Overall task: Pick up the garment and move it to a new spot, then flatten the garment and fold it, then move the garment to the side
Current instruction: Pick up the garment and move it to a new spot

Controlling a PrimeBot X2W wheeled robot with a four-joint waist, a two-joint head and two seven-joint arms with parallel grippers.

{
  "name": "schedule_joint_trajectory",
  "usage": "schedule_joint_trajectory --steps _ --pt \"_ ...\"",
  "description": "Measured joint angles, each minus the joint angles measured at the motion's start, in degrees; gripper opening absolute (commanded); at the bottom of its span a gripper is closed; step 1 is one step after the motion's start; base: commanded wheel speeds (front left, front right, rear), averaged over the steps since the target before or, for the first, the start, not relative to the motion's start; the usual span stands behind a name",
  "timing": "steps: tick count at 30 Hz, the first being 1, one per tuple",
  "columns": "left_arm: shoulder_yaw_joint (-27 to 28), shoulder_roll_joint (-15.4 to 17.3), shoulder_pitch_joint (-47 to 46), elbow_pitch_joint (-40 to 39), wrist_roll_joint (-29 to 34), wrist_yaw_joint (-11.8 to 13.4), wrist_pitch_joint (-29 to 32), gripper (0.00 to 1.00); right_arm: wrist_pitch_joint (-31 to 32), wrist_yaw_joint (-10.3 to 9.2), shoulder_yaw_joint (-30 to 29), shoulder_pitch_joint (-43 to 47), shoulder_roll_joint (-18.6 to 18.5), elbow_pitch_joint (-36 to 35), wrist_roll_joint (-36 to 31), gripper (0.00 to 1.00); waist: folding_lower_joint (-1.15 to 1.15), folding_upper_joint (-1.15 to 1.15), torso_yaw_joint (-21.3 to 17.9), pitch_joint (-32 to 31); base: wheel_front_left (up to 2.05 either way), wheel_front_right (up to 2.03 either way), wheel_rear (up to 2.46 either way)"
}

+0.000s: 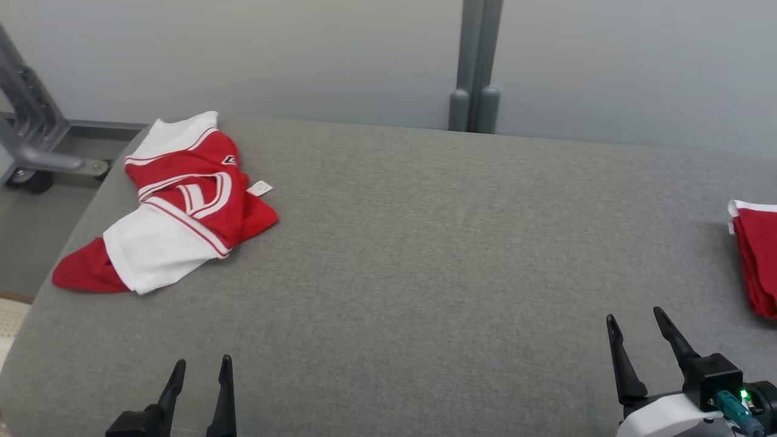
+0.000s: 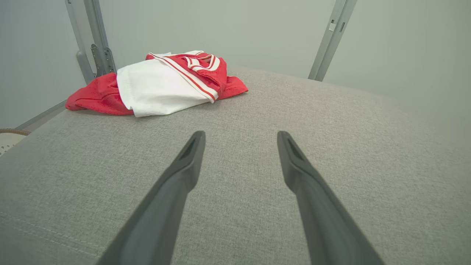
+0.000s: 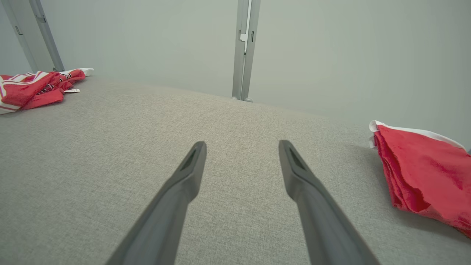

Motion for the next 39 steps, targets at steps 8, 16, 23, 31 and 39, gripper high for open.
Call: schedule_joint_trajectory --steps 8,16,23,31,39 --pt "1.9 0.2 0.9 -1.4 0.1 0.0 0.0 1.0 0.0 0.0 2.4 -0.7 0.4 0.7 0.3 1.0 0.0 0.0 8.2 -0.5 0.0 0.0 0.0" --pt "4.5 -0.3 2.5 -3.8 0.0 0.0 0.0 1.0 0.0 0.0 4.7 -3.3 0.1 1.6 0.7 1.0 0.0 0.0 15.0 -0.5 0.0 0.0 0.0" --pt "2.3 -0.9 0.3 -2.2 -1.4 0.0 0.0 1.0 0.0 0.0 3.6 -1.6 -1.3 1.0 1.0 1.0 0.0 0.0 16.5 0.6 0.0 0.0 0.0" --pt "-1.6 -1.0 -22.7 7.9 -7.5 0.0 4.7 1.0 0.0 0.0 4.5 -8.4 -10.9 -2.4 0.1 1.0 0.0 0.0 17.2 6.6 0.0 0.0 0.0" --pt "-2.7 3.2 -46.7 23.9 -12.0 0.0 11.6 1.0 0.0 0.0 7.0 -12.8 -17.7 -6.6 0.7 1.0 0.01 0.0 16.6 17.7 0.0 0.0 0.0"
